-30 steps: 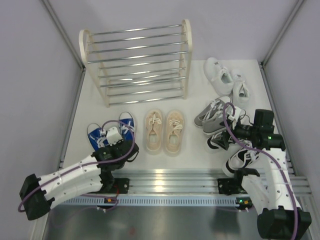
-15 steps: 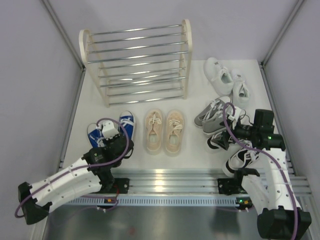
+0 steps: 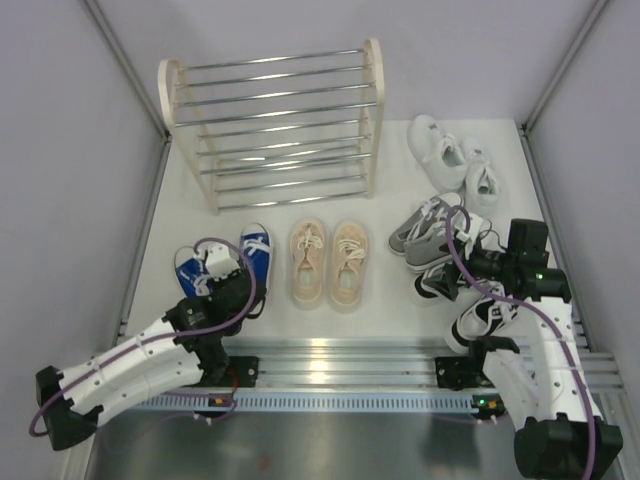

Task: Place and organize the shoes onto the shoe shelf
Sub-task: Pick up the shoe at the center of the board.

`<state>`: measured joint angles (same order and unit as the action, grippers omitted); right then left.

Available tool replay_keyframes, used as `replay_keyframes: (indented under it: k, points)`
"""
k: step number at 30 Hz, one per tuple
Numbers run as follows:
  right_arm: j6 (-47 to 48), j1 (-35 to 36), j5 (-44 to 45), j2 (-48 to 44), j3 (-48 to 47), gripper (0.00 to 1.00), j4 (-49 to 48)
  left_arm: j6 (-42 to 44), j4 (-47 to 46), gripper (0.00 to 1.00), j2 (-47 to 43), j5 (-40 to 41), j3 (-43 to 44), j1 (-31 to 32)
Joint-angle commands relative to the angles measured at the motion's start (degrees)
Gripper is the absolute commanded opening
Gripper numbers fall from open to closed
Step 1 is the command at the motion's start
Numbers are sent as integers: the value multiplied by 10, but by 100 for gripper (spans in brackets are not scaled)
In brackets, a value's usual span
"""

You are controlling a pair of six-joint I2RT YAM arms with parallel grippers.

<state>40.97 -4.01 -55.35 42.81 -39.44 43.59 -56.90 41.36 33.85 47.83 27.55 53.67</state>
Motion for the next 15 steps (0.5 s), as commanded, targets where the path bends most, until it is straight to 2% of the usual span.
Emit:
replay_keyframes:
  k: [1, 5, 11, 14, 15]
  points:
    - [17, 0, -16, -7, -26, 99, -3, -44, -68, 0, 34, -21, -20, 0]
    - [17, 0, -16, -7, -26, 99, -2, -83, -92, 0, 82, -57, -43, 0]
    - [18, 0, -16, -9, -26, 99, -1, -81, -147, 0, 85, -81, -71, 0]
    - [19, 0, -16, -8, -27, 99, -1, -82, -142, 21, 79, -90, -65, 0]
    - [20, 0, -15, -8, -27, 99, 0, -91, -131, 33, 75, -88, -60, 0]
